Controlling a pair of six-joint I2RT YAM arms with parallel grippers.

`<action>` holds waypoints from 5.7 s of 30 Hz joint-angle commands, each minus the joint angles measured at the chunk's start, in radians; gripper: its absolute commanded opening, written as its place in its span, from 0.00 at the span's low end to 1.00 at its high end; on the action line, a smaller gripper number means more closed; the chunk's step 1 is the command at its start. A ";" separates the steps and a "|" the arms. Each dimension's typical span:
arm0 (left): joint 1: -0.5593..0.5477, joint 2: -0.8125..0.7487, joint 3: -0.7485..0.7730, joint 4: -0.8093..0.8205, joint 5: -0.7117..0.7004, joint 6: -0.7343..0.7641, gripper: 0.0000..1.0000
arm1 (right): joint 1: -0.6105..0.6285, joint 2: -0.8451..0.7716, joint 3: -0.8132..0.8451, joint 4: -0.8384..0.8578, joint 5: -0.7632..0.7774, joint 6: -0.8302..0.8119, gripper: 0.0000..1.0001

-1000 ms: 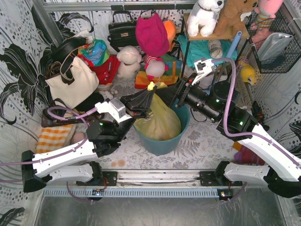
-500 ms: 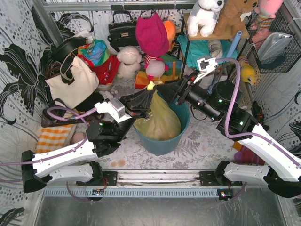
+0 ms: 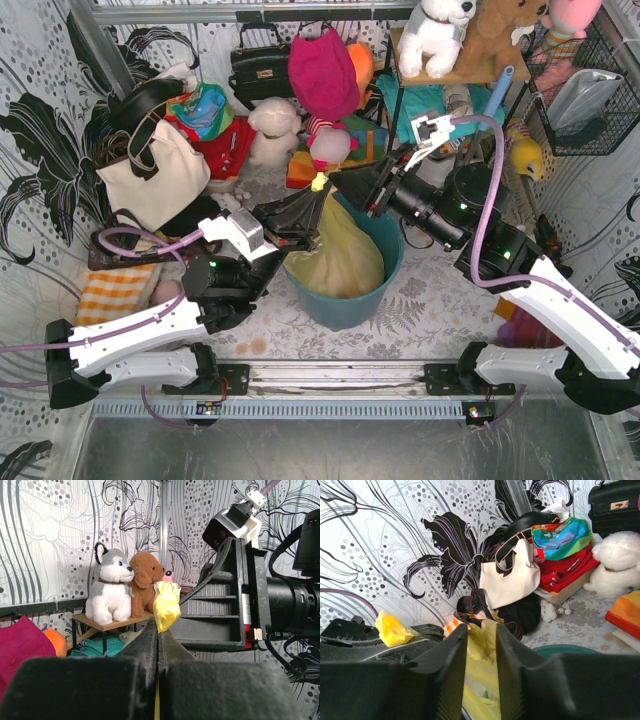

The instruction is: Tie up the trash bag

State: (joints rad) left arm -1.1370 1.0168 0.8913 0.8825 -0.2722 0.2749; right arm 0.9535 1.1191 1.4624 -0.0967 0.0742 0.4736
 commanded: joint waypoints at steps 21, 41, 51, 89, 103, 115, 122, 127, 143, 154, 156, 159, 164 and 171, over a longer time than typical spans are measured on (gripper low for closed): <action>0.008 -0.004 0.000 0.033 -0.056 0.024 0.00 | -0.003 -0.086 -0.040 -0.099 -0.076 0.142 0.00; 0.014 0.017 0.017 0.004 -0.079 0.011 0.00 | 0.046 -0.174 -0.208 -0.002 -0.079 0.249 0.00; 0.019 0.025 0.021 0.001 -0.085 0.010 0.00 | 0.172 -0.145 -0.179 0.006 0.069 0.194 0.00; 0.022 0.019 0.044 -0.054 -0.062 -0.006 0.00 | 0.346 0.034 -0.152 0.059 0.470 0.216 0.00; 0.022 0.018 0.042 -0.048 -0.079 -0.012 0.00 | 0.352 0.007 -0.250 0.148 0.492 0.264 0.00; 0.022 -0.003 0.021 -0.053 -0.043 -0.030 0.00 | 0.352 0.000 -0.332 0.202 0.705 0.263 0.00; 0.022 -0.022 0.011 -0.064 -0.035 -0.029 0.04 | 0.352 0.015 -0.321 0.216 0.797 0.220 0.00; 0.022 -0.052 -0.001 -0.077 -0.033 -0.025 0.27 | 0.352 0.019 -0.319 0.219 0.851 0.210 0.00; 0.028 -0.175 0.156 -0.581 -0.135 -0.070 0.58 | 0.352 0.000 -0.332 0.178 0.908 0.233 0.00; 0.538 -0.078 0.269 -0.843 0.553 -0.360 0.51 | 0.352 0.009 -0.316 0.159 0.895 0.242 0.00; 0.581 -0.044 0.272 -0.837 0.638 -0.379 0.51 | 0.352 0.009 -0.313 0.158 0.895 0.241 0.00; 0.634 0.010 0.290 -0.838 0.809 -0.398 0.51 | 0.352 0.009 -0.314 0.157 0.898 0.241 0.00; 0.707 0.077 0.295 -0.855 0.990 -0.394 0.51 | 0.352 0.010 -0.304 0.150 0.886 0.234 0.00; 0.777 0.106 0.272 -0.810 1.206 -0.421 0.55 | 0.352 0.020 -0.292 0.148 0.876 0.220 0.00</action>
State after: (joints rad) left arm -0.3836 1.1259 1.1542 0.0071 0.7372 -0.1162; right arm 1.3006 1.1397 1.1347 0.0586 0.9508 0.6960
